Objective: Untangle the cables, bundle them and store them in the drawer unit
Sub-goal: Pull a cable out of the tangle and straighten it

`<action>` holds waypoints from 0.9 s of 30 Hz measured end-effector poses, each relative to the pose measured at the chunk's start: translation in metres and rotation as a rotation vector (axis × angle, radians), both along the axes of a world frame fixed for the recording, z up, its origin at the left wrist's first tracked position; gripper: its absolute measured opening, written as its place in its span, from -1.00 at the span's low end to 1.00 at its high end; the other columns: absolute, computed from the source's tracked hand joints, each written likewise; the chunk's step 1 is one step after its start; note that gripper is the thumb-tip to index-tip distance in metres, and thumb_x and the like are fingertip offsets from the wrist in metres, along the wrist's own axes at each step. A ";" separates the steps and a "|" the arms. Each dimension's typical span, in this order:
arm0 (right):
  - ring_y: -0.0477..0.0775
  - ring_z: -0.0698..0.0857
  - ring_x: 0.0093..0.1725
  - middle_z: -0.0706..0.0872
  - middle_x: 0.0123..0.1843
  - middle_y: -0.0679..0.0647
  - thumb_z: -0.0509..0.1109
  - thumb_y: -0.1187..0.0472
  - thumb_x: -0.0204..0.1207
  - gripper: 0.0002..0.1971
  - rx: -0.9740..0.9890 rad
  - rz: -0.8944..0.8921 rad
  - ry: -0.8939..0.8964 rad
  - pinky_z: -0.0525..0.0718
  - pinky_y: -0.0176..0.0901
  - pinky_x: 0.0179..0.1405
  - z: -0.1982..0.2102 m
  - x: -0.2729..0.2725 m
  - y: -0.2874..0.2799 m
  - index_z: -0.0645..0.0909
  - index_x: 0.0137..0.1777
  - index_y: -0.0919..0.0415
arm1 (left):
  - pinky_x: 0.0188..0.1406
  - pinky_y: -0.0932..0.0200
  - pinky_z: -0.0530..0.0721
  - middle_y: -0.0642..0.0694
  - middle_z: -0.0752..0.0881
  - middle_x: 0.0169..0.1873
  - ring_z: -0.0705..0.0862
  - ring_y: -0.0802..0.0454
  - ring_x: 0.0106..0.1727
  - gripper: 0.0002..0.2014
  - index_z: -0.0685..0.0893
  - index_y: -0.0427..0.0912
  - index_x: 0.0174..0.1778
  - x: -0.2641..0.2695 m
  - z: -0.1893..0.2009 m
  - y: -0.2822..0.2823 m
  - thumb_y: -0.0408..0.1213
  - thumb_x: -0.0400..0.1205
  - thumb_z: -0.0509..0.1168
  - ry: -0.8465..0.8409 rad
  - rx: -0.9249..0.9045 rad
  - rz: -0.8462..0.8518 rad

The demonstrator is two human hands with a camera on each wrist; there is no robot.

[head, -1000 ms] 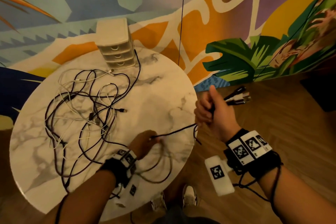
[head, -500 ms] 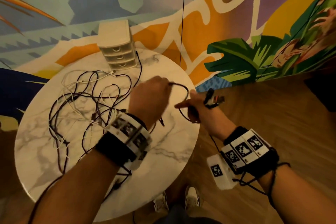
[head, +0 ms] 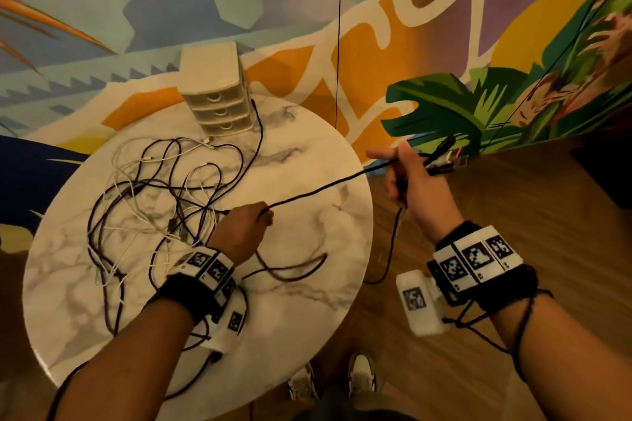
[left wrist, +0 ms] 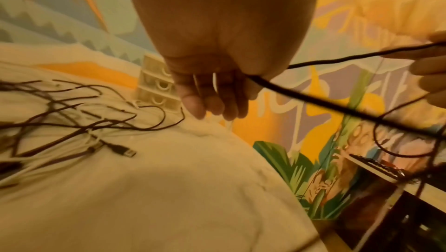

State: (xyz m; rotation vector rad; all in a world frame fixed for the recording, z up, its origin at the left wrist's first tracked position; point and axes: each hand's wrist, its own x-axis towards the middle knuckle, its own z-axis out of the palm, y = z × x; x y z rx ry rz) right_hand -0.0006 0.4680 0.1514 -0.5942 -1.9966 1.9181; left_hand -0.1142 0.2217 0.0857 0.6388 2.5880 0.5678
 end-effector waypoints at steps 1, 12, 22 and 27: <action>-0.09 0.35 -0.56 0.44 -0.52 0.09 -0.03 -0.04 0.73 -0.48 0.000 -0.011 -0.004 0.30 -0.36 -0.60 -0.003 0.001 0.001 0.74 0.08 0.19 | -0.19 0.06 0.54 -0.09 0.65 -0.27 0.67 -0.19 -0.12 -0.76 0.63 -0.16 -0.13 -0.003 -0.003 -0.004 -0.19 0.72 0.10 -0.006 -0.039 -0.041; -0.12 0.36 -0.59 0.48 -0.62 -0.08 -0.03 -0.08 0.72 -0.49 -0.114 -0.480 0.016 0.28 -0.26 -0.56 -0.029 0.010 0.046 0.73 -0.12 0.07 | -0.18 -0.02 0.63 -0.20 0.75 -0.12 0.69 -0.24 -0.05 -0.84 0.64 -0.10 0.01 -0.025 0.010 -0.019 -0.14 0.65 0.20 0.286 -0.140 -0.072; -0.09 0.34 -0.58 0.45 -0.59 -0.06 -0.13 -0.20 0.69 -0.35 -0.172 -0.366 -0.243 0.27 -0.21 -0.55 -0.057 0.035 0.044 0.74 -0.01 0.17 | -0.18 -0.09 0.62 -0.15 0.68 -0.33 0.67 -0.25 -0.19 -0.67 0.56 -0.10 -0.23 -0.007 0.032 0.013 -0.03 0.72 0.04 0.194 0.223 0.250; -0.09 0.35 -0.57 0.48 -0.56 -0.01 -0.04 -0.08 0.71 -0.50 -0.196 0.236 -0.237 0.26 -0.34 -0.59 -0.045 0.033 -0.027 0.69 0.16 0.14 | -0.39 0.04 0.46 -0.19 0.68 -0.22 0.66 -0.25 -0.22 -0.68 0.50 -0.06 0.14 0.057 0.029 0.077 0.01 0.74 -0.07 0.396 -0.202 -0.231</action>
